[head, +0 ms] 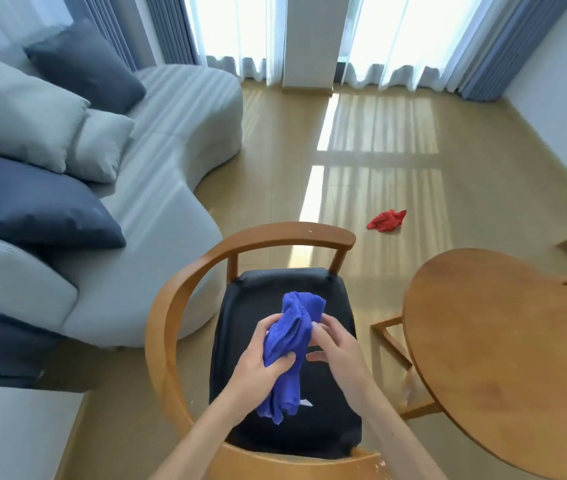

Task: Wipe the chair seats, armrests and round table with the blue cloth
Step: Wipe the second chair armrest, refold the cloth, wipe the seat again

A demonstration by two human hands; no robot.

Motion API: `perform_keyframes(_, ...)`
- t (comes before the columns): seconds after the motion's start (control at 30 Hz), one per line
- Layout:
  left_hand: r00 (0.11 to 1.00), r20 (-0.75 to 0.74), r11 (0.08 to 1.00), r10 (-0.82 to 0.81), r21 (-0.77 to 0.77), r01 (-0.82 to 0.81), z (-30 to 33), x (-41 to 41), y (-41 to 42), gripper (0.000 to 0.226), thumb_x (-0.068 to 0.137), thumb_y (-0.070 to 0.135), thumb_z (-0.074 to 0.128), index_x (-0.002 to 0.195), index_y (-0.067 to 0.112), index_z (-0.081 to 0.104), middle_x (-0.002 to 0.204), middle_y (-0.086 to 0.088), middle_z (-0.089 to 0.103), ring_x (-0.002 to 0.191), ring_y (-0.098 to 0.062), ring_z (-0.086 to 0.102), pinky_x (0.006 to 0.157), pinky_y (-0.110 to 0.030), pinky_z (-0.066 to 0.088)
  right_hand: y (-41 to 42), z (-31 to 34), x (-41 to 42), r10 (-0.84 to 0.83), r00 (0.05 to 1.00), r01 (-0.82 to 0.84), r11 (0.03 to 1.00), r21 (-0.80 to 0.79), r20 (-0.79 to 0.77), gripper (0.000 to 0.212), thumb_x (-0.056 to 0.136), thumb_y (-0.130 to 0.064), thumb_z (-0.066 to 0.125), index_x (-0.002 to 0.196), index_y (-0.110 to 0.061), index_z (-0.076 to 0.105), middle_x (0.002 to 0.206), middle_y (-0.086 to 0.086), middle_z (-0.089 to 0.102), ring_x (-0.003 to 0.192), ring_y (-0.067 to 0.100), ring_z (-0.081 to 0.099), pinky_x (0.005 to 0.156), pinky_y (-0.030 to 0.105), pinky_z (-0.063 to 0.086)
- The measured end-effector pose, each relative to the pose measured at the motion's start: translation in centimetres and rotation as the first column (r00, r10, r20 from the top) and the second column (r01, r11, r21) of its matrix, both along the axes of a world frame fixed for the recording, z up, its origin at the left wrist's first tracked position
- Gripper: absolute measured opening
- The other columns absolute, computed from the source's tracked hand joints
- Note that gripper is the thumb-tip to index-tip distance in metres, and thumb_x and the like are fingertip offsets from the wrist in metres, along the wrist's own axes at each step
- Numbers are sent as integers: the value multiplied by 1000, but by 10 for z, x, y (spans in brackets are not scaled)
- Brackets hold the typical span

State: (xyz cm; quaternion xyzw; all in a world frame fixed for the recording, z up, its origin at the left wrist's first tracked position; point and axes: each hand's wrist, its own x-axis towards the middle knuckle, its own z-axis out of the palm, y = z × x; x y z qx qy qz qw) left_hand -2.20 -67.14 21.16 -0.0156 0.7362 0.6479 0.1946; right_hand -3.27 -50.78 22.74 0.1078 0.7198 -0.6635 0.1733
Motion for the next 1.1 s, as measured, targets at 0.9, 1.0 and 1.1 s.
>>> perform_keyframes(0.9, 813, -319, 770, -487, -596, 227, 226, -34, -48, 49, 63, 14, 40, 98, 37, 64, 73, 15, 65, 68, -2, 55, 60, -12, 44, 63, 208, 20, 420, 812, -94, 780, 619, -405, 32, 86, 3, 53, 100, -25, 62, 84, -20, 61, 78, -3, 56, 68, 7, 40)
perform_keyframes(1.0, 763, -313, 706, -565, -662, 251, 227, -36, -40, 54, 63, 13, 36, 103, 38, 63, 70, 16, 62, 67, -4, 56, 62, -20, 46, 59, 211, 20, 491, 775, -132, 742, 657, -398, 30, 85, 6, 52, 100, -17, 63, 89, -13, 61, 81, 4, 54, 68, 14, 43)
perform_keyframes(1.1, 749, -299, 702, -591, -648, 295, 226, -36, -36, 49, 66, 15, 34, 99, 39, 62, 68, 22, 59, 67, -4, 54, 62, -23, 42, 57, 214, 20, 485, 769, -128, 756, 642, -417, 28, 85, 6, 52, 99, -15, 63, 89, -11, 61, 81, 6, 55, 68, 16, 45)
